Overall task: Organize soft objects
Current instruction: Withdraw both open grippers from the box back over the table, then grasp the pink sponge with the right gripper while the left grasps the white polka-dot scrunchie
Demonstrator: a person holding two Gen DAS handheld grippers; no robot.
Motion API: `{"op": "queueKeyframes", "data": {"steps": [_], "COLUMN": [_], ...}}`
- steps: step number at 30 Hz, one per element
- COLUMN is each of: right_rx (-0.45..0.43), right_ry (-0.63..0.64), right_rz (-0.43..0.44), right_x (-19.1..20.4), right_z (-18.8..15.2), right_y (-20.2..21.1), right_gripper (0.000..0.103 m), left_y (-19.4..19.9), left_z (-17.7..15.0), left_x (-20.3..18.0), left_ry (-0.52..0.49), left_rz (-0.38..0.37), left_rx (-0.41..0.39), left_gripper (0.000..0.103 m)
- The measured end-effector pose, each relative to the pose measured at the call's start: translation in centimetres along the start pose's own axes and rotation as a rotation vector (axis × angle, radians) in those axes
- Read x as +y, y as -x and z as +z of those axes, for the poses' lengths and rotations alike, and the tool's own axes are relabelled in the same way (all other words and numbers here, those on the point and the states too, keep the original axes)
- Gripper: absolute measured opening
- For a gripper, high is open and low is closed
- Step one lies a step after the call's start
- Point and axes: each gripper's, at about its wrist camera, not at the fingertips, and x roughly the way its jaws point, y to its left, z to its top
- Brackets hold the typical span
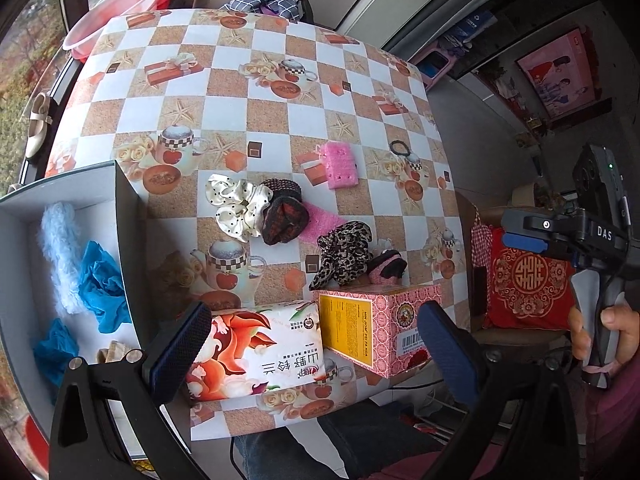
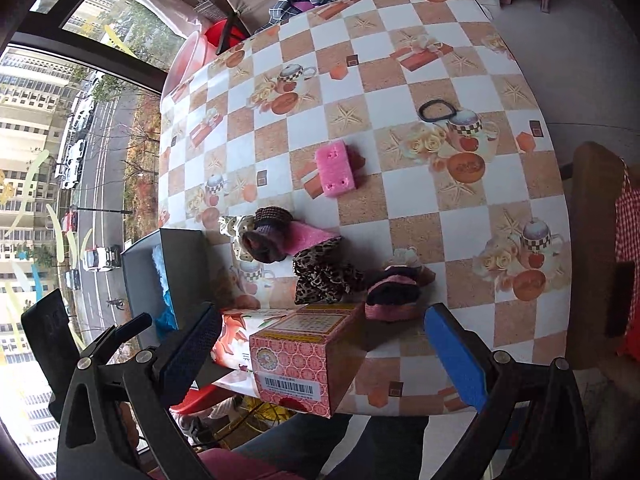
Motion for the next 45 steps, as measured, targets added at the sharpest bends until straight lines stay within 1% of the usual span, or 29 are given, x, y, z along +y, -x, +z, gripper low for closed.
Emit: {"op": "queueKeyframes", "data": {"steps": [7, 11, 15, 19, 22, 25, 27, 29, 31, 36, 40, 43, 45], "right_rx": [0.008, 0.062, 0.129, 0.193, 0.209, 0.204, 0.202, 0.206, 0.209, 0.206, 0.155, 0.148, 0.146], "right_ry": [-0.056, -0.098, -0.107, -0.109, -0.119, -0.104, -0.071, -0.033, -0.002, 0.051, 0.104, 0.141, 0.181], "right_rz": [-0.021, -0.036, -0.052, -0.059, -0.065, -0.073, -0.084, -0.092, -0.098, -0.117, -0.18, -0.212, -0.234], "right_x": [-3.4, -5.7, -6.9, -7.6, -7.9, -7.4, -6.5, -5.4, -4.4, -2.2, -0.3, 0.6, 1.3], "right_z": [0.7, 0.8, 0.8, 0.6, 0.8, 2.2, 3.4, 4.7, 6.0, 8.9, 11.2, 12.4, 12.6], "right_y": [-0.9, -3.0, -5.8, -8.7, -10.0, -11.0, -11.8, -12.7, -13.8, -16.7, -19.0, -20.9, -21.8], "right_gripper": [0.102, 0.102, 0.102, 0.102, 0.102, 0.102, 0.102, 0.102, 0.102, 0.102, 0.102, 0.102, 0.102], "left_y": [-0.3, -1.4, -3.3, -6.3, -8.1, -9.6, -10.3, -10.5, -10.6, -11.2, -11.2, -11.1, -11.1], "left_z": [1.4, 2.2, 3.0, 3.9, 4.7, 5.8, 6.6, 7.3, 7.9, 8.2, 8.0, 8.0, 8.1], "left_x": [0.2, 0.5, 0.3, -0.1, -0.1, 0.6, 1.5, 2.7, 3.5, 3.6, 3.5, 3.8, 4.3], "left_ry": [0.007, 0.007, -0.014, -0.055, -0.032, 0.026, 0.085, 0.146, 0.177, 0.141, 0.159, 0.178, 0.197], "left_rz": [0.049, 0.083, 0.128, 0.211, 0.222, 0.245, 0.265, 0.28, 0.314, 0.424, 0.446, 0.468, 0.473], "left_rx": [-0.008, 0.016, 0.05, 0.098, 0.123, 0.13, 0.13, 0.119, 0.114, 0.116, 0.097, 0.085, 0.084], "left_gripper": [0.103, 0.103, 0.103, 0.103, 0.103, 0.103, 0.103, 0.103, 0.103, 0.103, 0.103, 0.103, 0.103]}}
